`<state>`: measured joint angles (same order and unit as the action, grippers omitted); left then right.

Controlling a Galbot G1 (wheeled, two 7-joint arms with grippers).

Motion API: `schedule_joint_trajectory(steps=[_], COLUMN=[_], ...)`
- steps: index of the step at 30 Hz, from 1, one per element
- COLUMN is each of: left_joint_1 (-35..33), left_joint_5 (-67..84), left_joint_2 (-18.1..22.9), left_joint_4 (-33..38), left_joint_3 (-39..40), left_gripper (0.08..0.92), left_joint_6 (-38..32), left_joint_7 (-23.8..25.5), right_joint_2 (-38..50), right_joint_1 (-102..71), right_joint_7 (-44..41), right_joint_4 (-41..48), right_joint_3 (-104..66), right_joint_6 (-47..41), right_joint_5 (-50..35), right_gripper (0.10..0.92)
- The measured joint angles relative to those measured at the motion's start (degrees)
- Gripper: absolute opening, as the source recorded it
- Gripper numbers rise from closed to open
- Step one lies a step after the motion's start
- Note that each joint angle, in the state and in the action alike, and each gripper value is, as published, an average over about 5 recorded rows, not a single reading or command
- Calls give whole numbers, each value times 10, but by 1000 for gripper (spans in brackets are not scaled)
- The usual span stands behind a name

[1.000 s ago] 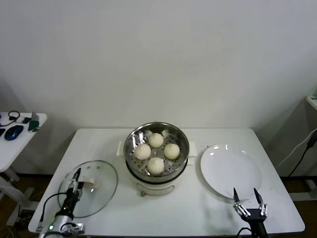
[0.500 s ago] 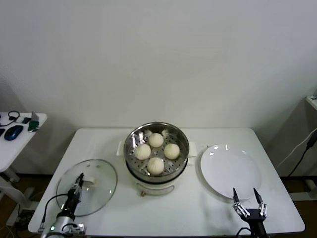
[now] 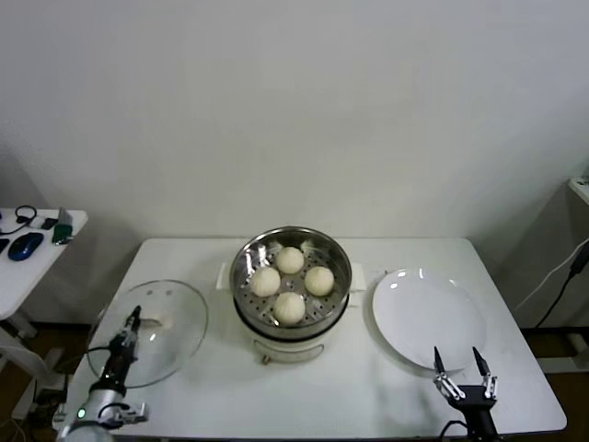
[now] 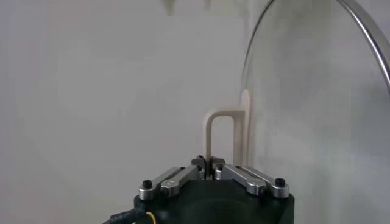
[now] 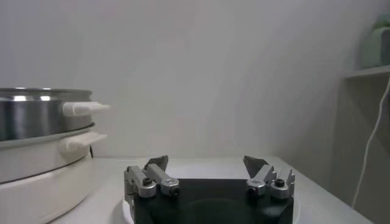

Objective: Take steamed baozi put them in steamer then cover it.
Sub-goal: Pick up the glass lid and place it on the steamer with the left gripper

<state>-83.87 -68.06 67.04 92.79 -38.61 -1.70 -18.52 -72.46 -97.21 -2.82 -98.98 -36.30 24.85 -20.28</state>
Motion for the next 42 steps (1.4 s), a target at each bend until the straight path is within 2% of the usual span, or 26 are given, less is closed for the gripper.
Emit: schedule_joint_trajectory(steps=[6,12,19,24,31,42], left_joint_1=[-4,20,80,134,200,247], left_joint_5=[74,113,101,57,-17,-122], left_joint_2=[-52,-101,-117,-99,-46,54], left_joint_4=[107,200,264,286,292,256], left_joint_3=[6,38,128,206,301,399], left_gripper=[137,137,137,137,137,137], left_joint_6=[70,159,269,334,396,425], left_joint_7=[64,130,203,261,336,378], right_joint_2=[-1,-4,-5,-4,-5,-6], right_joint_1=[0,0,3,6,13,17], right_joint_7=[6,9,9,9,9,12], right_joint_4=[-3,-8,-6,3,17,38], right_joint_3=[3,7,13,18,21,26], right_joint_6=[-10,-12,-8,3,15,33], right_joint_5=[10,16,19,19,18,14], right_gripper=[823,823,823,823,823,823])
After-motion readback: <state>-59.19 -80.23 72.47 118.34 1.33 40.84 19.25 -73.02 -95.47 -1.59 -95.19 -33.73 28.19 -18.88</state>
